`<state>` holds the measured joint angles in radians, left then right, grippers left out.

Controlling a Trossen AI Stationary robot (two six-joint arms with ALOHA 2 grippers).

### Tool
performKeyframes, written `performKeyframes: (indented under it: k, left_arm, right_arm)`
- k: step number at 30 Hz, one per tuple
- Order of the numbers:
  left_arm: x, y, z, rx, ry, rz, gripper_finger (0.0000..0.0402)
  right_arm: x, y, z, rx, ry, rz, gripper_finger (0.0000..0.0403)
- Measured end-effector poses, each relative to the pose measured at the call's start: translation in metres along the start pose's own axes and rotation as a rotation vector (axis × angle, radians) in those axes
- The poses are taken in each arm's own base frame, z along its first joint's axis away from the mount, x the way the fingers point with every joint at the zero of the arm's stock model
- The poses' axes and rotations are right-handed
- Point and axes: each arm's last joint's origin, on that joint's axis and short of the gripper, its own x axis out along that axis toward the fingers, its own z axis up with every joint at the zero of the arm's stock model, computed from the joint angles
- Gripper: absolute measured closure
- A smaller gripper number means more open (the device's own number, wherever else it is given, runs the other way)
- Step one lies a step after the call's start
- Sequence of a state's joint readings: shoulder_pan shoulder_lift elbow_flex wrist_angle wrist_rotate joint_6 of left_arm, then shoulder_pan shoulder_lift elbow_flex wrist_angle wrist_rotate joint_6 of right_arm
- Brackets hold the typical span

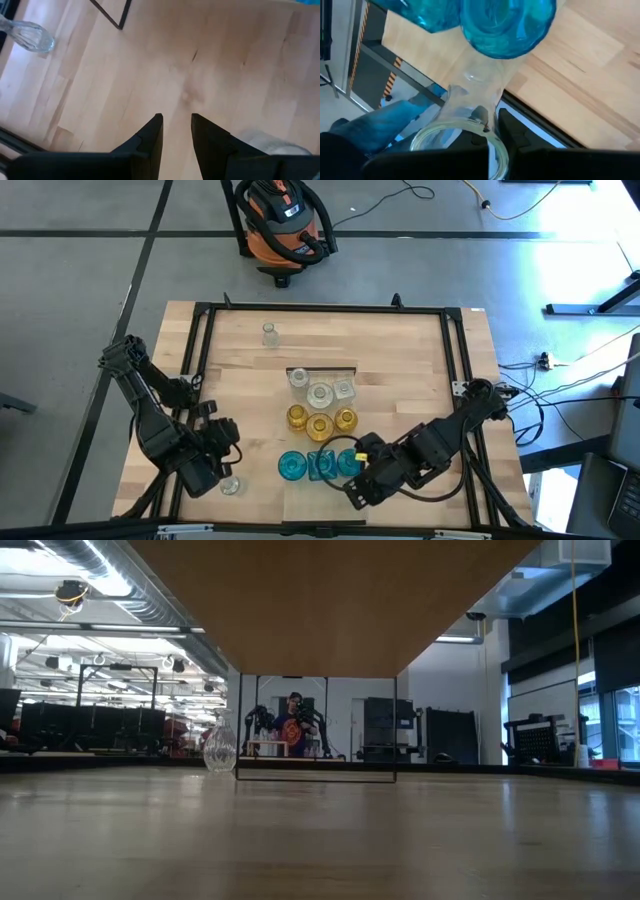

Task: Sort vases onto shelf
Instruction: Put the transparent vase on the shelf

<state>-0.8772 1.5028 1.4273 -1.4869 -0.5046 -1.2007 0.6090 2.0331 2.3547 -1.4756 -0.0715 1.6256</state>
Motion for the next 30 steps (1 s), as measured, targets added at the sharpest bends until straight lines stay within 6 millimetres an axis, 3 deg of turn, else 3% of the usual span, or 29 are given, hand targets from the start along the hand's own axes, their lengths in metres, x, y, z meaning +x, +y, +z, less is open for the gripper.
performKeyframes:
  k: [7,22,30]
  left_arm:
    - [0.0015,0.0001,0.0032,0.016,-0.012,-0.002,0.0308]
    - [0.0027,-0.0027,0.0068,-0.015,-0.023,-0.033,0.0308]
    - [0.0026,-0.0033,0.0071,-0.018,-0.025,-0.039,0.0308]
  right_arm:
    - [-0.0021,-0.0053,0.0005,0.004,-0.006,-0.047,0.0394]
    - [-0.0008,-0.0018,0.0017,-0.011,-0.047,-0.014,0.0317]
    - [-0.0007,0.0000,0.0016,-0.018,-0.046,0.004,0.0298]
